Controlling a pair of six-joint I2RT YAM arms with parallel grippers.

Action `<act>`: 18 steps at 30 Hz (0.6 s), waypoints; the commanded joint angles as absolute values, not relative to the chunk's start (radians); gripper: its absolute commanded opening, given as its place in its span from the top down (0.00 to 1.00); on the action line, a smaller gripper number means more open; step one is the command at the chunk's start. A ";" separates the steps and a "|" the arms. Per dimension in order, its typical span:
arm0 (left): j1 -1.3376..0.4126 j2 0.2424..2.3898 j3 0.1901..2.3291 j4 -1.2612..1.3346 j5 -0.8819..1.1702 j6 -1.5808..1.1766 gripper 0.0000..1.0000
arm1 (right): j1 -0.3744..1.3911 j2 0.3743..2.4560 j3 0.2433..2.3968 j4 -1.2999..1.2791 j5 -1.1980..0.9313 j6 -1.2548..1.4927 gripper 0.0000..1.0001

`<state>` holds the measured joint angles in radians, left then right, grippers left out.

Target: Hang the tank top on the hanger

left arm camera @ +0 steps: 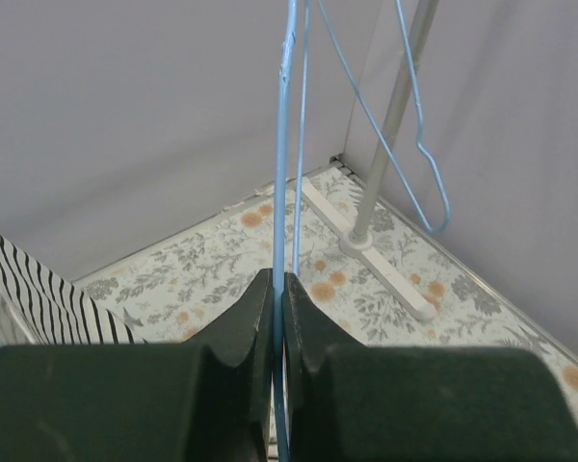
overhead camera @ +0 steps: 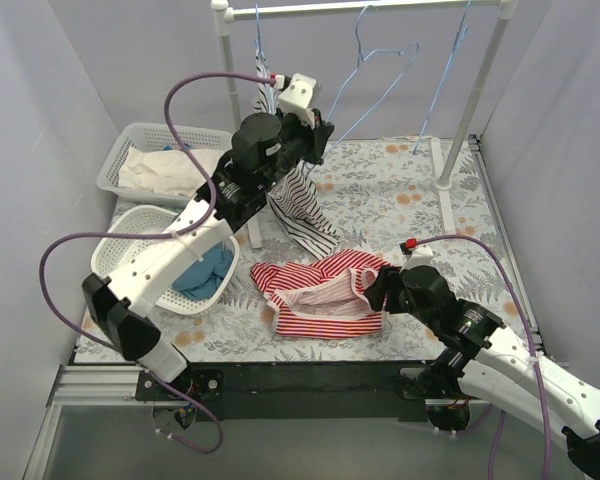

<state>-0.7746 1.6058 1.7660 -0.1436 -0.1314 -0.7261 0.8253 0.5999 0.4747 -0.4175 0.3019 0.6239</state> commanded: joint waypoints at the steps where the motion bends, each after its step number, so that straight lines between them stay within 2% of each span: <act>1: -0.778 1.387 1.570 -0.144 -0.048 -0.752 1.00 | 0.827 0.584 0.528 -0.436 0.337 0.604 0.35; 5: -0.781 1.195 1.401 -0.251 0.044 -0.747 1.00 | 0.827 0.584 0.569 -0.465 0.345 0.578 0.36; 12: -0.785 0.945 1.232 -0.507 0.126 -0.733 1.00 | 0.827 0.733 0.606 -0.459 0.259 0.474 0.48; 18: -0.785 0.735 1.080 -0.627 0.179 -0.771 1.00 | 0.828 0.851 0.624 -0.445 0.253 0.396 0.49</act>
<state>-0.7822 0.8253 1.1519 -0.4889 0.1154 -0.7467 0.8253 0.8085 0.5762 -0.4648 0.2672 0.4709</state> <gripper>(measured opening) 0.032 0.512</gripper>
